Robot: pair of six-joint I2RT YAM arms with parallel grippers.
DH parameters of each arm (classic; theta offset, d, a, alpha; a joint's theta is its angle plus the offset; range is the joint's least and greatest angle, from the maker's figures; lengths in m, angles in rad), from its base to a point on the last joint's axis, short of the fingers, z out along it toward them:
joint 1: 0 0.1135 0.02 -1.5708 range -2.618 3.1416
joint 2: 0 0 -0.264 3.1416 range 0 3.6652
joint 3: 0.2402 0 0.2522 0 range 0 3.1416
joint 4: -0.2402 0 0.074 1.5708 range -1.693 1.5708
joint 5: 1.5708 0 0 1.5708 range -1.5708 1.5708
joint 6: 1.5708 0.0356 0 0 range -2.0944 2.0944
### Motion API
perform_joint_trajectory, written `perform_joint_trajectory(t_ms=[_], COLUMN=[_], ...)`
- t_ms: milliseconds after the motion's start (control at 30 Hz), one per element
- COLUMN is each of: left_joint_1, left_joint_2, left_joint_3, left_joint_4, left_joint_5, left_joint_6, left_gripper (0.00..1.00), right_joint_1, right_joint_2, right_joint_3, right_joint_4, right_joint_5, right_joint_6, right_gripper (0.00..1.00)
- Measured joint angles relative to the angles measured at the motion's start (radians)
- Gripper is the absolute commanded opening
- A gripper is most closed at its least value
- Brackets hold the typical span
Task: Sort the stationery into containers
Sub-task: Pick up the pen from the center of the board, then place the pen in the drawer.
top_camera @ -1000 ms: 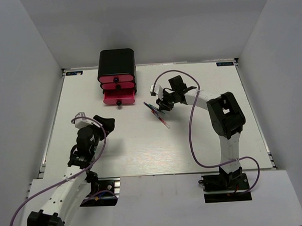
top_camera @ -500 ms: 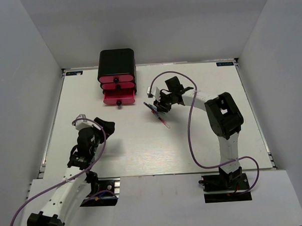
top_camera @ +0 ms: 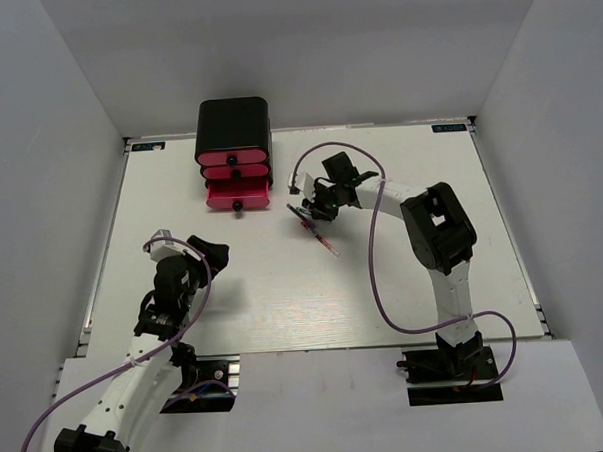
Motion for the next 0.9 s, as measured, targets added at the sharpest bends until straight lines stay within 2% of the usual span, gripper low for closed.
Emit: perform_joint_trajectory(t_ms=[33,133,400,600,900], left_joint_1=[0.000,0.000,0.000,0.000,0.000], left_joint_2=[0.000,0.000,0.000,0.000,-0.002], left_joint_3=[0.000,0.000,0.000,0.000,0.000], left_joint_4=[0.000,-0.003,-0.018,-0.019,-0.020], left_joint_5=[-0.001,-0.002,-0.001,-0.001,-0.001], left_joint_6=[0.000,0.000,-0.010,-0.018,-0.018], left_gripper=[1.00,1.00,1.00,1.00,1.00], right_joint_1=[0.000,0.004,0.005,0.017,0.157], right_joint_2=[0.003,0.009,0.010,-0.011,-0.016], right_joint_3=[0.007,0.023,0.076,0.192,0.315], right_joint_4=[-0.005,-0.021,-0.067,-0.055,0.073], right_joint_5=[0.005,0.019,0.006,-0.102,-0.223], right_joint_6=[0.001,-0.005,-0.015,-0.005,-0.027], right_gripper=[0.14,0.00,0.00,0.00,0.00])
